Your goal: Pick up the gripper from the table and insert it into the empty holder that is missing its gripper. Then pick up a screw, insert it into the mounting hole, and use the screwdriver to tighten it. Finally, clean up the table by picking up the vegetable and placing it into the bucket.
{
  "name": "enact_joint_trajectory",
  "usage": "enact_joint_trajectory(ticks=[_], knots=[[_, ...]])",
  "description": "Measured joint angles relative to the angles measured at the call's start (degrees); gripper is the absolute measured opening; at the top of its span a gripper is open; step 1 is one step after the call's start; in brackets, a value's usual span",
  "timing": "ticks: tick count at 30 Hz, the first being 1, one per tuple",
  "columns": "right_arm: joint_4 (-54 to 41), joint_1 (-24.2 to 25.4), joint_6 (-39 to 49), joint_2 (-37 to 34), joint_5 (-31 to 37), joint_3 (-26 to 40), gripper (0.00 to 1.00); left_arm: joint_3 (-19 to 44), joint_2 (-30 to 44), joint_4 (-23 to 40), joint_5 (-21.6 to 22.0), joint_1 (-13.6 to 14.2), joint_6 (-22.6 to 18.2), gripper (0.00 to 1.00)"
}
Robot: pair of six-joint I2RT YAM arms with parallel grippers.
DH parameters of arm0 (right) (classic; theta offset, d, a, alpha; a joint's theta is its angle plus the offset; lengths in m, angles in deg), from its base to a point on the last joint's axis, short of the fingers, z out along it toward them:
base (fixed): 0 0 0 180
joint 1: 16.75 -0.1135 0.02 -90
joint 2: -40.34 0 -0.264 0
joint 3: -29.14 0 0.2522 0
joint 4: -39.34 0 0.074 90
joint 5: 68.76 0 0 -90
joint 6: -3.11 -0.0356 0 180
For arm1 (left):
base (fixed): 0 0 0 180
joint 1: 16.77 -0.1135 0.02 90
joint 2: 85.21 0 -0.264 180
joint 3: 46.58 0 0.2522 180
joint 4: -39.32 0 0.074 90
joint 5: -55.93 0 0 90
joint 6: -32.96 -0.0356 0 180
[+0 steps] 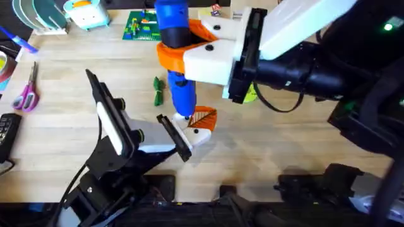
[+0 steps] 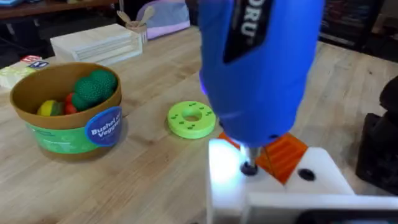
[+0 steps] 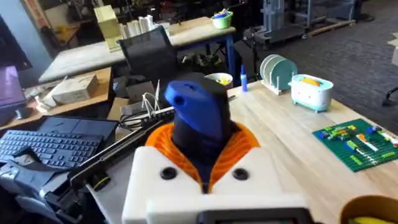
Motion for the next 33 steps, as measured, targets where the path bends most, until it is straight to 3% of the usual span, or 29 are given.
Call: enact_joint_trajectory(ticks=[11,20,25,33], knots=[[2.69,0.75,0.0,-0.19,-0.29,-0.02,0.023,0.0,0.0,-0.02,0.0,0.0,0.0,0.013],[5.26,8.01,0.86,7.49,-0.42,-0.04,0.023,0.0,0.0,-0.02,0.0,0.0,0.0,0.013],[-8.51,14.33,14.52,6.14,0.19,0.02,0.023,0.0,0.0,-0.02,0.0,0.0,0.0,0.013],[-23.21,28.8,47.64,-4.55,15.03,0.0,0.023,0.0,0.0,-0.02,0.0,0.0,0.0,0.013]])
